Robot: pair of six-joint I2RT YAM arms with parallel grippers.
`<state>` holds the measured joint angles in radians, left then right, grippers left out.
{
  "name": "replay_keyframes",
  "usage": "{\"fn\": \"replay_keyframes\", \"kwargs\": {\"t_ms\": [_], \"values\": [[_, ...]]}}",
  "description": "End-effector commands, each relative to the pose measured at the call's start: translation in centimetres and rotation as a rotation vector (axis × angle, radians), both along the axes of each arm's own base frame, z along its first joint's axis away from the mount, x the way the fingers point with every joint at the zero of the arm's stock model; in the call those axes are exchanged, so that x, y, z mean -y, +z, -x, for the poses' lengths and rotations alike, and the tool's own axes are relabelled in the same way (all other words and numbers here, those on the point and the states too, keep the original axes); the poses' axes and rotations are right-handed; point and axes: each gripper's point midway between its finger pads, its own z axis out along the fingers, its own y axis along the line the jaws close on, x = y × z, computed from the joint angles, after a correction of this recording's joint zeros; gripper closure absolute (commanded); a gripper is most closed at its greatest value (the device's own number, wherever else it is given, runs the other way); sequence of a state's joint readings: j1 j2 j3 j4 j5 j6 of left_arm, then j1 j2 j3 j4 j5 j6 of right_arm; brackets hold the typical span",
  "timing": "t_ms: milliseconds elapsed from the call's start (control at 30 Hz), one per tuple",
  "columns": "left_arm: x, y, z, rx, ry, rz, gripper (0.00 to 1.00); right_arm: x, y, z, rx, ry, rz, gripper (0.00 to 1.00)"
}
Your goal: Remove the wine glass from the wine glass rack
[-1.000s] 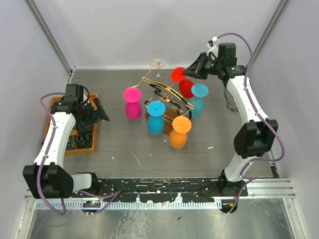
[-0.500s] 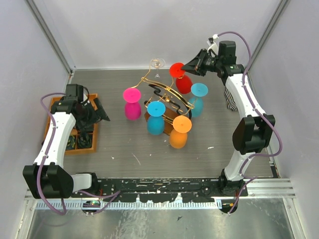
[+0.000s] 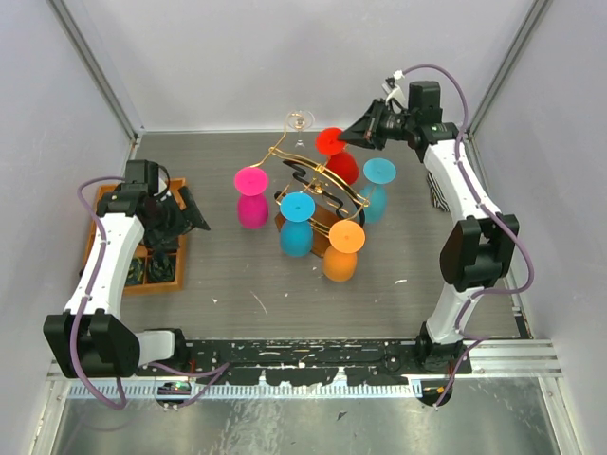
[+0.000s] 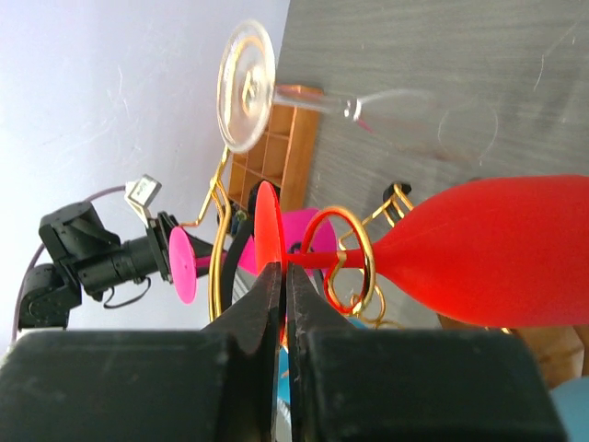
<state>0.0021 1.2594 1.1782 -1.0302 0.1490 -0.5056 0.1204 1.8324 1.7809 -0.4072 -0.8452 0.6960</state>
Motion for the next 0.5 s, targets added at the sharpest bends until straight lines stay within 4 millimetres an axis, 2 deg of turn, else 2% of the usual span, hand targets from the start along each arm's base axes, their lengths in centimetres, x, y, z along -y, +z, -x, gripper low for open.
{"fn": "replay_keyframes", "kwargs": {"t_ms": [0,200,367,467], "values": [[0.3,0.3,-0.5,0.020,-0.017,0.014,0.04,0.3,2.8,3.5,0.066,0.051,0.011,0.99],[0.3,0.1,-0.3,0.018,-0.019,0.011,0.04,4.4,3.0,3.6,0.044,-0.036,0.056,0.99],[0.2,0.1,-0.2,0.016,-0.025,0.004,0.04,8.7,3.6,2.6,0.049,-0.127,0.076,0.99],[0.2,0.2,-0.2,0.017,-0.026,0.004,0.04,10.7,3.9,1.7,0.060,-0.164,0.092,0.99]]}}
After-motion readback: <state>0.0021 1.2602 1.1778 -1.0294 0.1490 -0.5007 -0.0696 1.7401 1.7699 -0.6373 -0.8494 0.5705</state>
